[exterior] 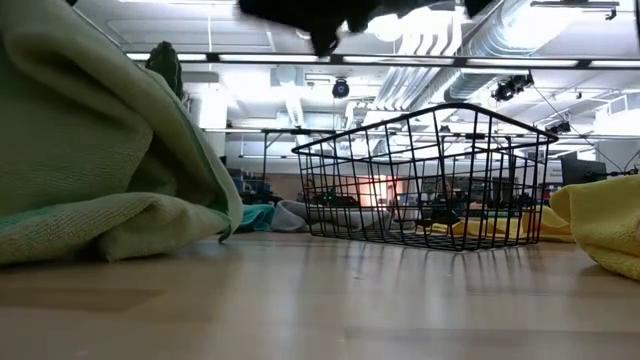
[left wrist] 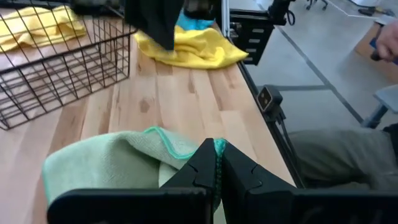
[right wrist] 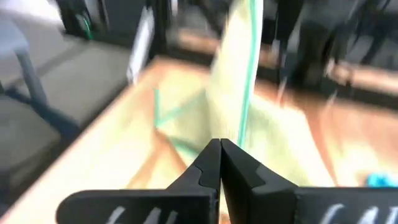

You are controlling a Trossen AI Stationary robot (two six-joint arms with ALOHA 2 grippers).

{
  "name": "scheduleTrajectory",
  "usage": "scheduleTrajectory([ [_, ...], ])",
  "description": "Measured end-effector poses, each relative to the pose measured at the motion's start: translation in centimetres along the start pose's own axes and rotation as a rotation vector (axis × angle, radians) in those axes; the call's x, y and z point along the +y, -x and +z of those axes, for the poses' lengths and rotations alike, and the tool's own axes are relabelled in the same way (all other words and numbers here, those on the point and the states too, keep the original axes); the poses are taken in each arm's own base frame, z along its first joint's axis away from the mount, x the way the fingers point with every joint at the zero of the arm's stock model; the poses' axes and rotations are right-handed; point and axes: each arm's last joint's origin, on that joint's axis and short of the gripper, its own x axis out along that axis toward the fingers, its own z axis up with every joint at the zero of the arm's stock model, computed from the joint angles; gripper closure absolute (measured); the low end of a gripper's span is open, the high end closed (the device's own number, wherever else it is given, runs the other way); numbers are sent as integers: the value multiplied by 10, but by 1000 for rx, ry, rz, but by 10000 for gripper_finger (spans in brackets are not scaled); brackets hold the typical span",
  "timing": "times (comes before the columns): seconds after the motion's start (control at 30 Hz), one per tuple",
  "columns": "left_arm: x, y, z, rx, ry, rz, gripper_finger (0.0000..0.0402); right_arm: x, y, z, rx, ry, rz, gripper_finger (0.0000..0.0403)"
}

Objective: Fold microfiber towels
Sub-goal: Fold the green microfiber towel

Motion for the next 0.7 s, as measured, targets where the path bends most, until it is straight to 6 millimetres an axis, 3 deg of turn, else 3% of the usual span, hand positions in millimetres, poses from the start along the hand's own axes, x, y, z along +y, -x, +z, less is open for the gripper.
scheduleTrajectory([
  [0.23,0,1,-2,12,13,3,401,-4,-52,-6,295,-64,-16,380],
  [0.43,0,1,-2,12,13,3,401,-7,-71,-19,513,52,-195,284],
  [0.57,0,1,-2,11,13,3,401,-7,-80,-28,533,125,-287,220],
  [0.7,0,1,-2,11,28,4,401,-8,-91,-45,566,145,-305,185],
])
